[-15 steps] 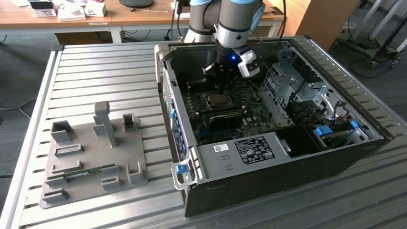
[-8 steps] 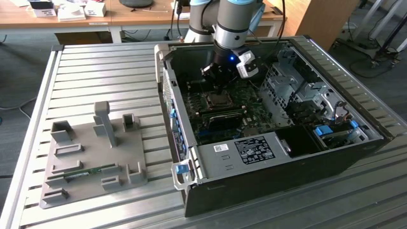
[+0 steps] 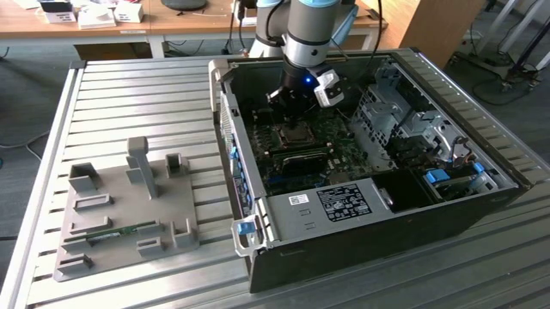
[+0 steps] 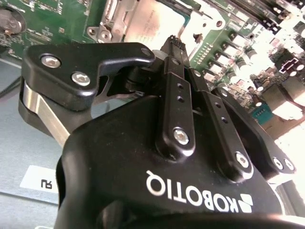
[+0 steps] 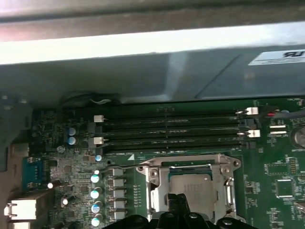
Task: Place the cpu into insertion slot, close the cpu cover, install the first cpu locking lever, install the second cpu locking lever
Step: 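Close the cpu cover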
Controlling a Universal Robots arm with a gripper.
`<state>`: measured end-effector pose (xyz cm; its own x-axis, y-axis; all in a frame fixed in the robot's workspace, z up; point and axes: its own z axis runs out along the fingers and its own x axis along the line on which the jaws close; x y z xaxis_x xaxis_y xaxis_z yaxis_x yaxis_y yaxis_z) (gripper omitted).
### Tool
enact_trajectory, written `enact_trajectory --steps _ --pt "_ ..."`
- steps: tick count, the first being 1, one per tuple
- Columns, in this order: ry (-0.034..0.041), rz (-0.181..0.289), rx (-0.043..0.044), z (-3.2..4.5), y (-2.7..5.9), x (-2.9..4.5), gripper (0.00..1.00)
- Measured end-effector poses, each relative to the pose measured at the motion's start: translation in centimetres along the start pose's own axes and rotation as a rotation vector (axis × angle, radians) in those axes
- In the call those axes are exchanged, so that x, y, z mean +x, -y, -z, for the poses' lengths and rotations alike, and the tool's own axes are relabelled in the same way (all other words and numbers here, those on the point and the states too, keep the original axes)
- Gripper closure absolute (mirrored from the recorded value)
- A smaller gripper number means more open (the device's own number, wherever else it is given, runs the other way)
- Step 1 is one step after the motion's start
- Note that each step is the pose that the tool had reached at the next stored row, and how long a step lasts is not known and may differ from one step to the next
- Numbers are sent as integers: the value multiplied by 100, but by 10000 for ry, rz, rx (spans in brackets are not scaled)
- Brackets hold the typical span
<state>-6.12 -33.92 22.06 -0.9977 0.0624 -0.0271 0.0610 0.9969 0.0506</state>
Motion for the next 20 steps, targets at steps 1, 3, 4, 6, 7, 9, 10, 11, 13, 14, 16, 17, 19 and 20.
enact_trajectory --steps 1,3,4,6,7,9,10,11,13,14,16,17,19,20 --pt "0 1 1 -1 1 8 89" --pt "-1 2 4 -1 1 11 89" --pt "-1 6 4 -1 1 11 89" --pt "4 18 1 -5 2 22 89" --pt "15 35 -1 -13 3 31 89" --pt "35 66 -2 -30 6 47 89" --pt "45 83 -3 -41 7 52 89" --pt "53 102 -4 -51 9 57 89" --pt "63 132 -5 -66 11 65 89" --pt "63 141 -4 -67 11 67 89" --pt "63 143 -4 -68 11 67 89" --pt "64 144 -5 -68 11 67 89" --pt "64 146 -5 -69 11 67 89" --pt "63 146 -5 -69 11 67 89"
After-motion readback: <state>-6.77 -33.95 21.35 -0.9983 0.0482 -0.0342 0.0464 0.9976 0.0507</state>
